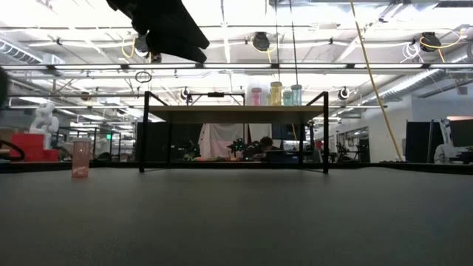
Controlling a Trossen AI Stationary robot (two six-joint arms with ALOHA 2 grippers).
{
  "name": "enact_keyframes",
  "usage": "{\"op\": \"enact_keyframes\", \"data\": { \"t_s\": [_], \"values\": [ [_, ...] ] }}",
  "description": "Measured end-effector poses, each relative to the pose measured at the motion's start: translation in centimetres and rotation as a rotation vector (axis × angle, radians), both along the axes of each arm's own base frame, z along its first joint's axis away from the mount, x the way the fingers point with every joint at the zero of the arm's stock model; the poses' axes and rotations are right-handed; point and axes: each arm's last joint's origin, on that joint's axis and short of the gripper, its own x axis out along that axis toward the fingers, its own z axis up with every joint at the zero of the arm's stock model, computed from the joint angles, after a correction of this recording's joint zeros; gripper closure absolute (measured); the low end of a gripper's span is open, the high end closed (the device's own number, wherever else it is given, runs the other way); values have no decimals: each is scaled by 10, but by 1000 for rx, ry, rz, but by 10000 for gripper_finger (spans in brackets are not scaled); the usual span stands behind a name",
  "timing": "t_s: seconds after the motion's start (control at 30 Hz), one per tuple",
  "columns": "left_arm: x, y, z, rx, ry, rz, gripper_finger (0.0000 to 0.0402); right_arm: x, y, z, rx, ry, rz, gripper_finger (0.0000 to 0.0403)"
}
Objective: Pick and place medicine bottles onto shelf by color
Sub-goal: Put the pink pill bottle on the shelf aligned with the other pink pill bottles
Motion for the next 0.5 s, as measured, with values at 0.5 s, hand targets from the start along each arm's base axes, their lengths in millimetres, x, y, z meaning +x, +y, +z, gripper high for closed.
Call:
{"op": "enact_keyframes", "data": {
  "t_s": [0.5],
  "values": [
    [-55, 1, 23, -295, 127, 174, 172, 54, 50, -64, 184, -362, -3, 183]
  ]
}}
